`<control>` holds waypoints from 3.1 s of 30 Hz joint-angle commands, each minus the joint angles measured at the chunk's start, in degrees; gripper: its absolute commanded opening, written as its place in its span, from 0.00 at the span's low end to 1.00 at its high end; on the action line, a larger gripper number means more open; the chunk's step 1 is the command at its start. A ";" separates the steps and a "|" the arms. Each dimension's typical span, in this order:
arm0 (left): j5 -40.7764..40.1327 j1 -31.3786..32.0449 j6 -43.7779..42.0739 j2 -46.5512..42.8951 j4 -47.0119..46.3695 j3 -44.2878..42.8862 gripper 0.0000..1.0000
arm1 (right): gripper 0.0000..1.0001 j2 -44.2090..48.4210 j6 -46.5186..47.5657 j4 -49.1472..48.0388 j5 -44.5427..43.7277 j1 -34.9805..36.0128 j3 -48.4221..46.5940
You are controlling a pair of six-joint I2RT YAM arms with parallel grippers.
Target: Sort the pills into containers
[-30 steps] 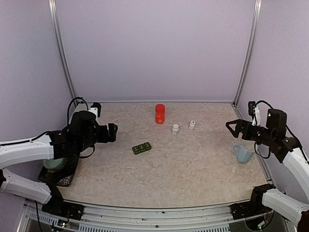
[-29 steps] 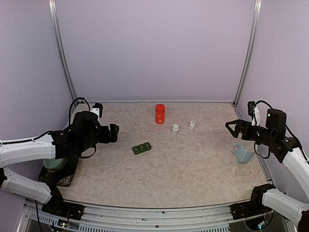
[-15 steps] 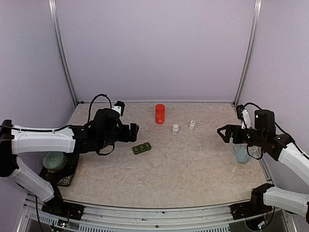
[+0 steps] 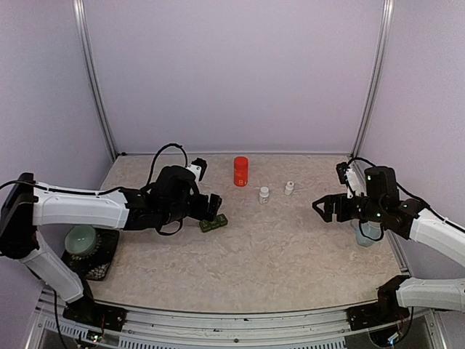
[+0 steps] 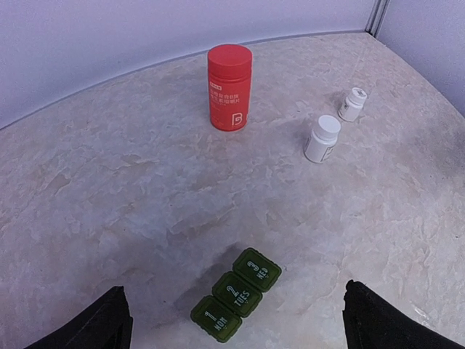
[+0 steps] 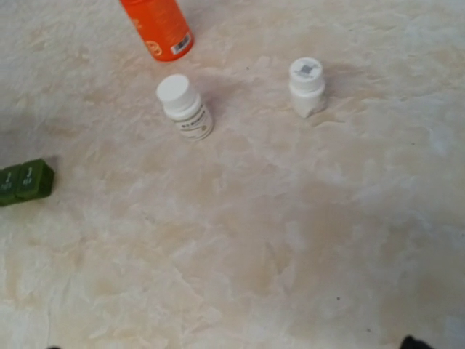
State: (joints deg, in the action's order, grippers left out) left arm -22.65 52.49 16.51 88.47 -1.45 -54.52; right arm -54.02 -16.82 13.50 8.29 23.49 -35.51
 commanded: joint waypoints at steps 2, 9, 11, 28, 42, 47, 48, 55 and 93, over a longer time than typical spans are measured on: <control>0.00 -0.67 -6.60 1.06 -2.93 0.32 0.99 | 1.00 -1.73 1.32 -2.45 -0.11 1.99 -0.40; 14.24 -6.35 -8.91 0.97 -9.63 4.60 0.99 | 1.00 -3.75 1.26 -2.78 -0.20 4.21 -0.79; 17.69 -7.57 -10.11 1.05 -11.28 5.50 0.99 | 1.00 -3.81 1.09 -2.94 0.06 4.48 -0.67; 31.84 -12.83 -20.39 14.35 -12.97 2.22 0.99 | 1.00 -1.85 -0.44 -3.35 1.49 4.82 1.18; 38.35 -16.02 -23.09 17.48 -12.85 2.69 0.89 | 1.00 -1.83 -1.51 -3.92 2.20 5.25 1.60; 38.40 -16.18 -23.98 18.27 -12.14 2.94 0.86 | 1.00 -2.21 -1.70 -4.26 2.42 5.41 1.52; 38.32 -16.18 -24.01 18.54 -12.29 3.04 0.86 | 1.00 -2.25 -1.80 -4.33 2.37 5.43 1.50; 38.21 -16.56 -24.27 19.99 -12.27 3.13 0.80 | 1.00 -2.75 -1.95 -4.36 2.60 5.61 1.38; 43.24 -16.60 -23.21 19.19 -12.42 3.67 0.32 | 1.00 -5.40 -2.06 -5.04 4.14 6.39 -0.79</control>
State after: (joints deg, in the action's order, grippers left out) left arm 19.55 35.92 -7.57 108.86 -13.61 -51.16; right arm -58.70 -18.74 9.82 11.09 28.95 -34.68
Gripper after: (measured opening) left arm 0.430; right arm 0.999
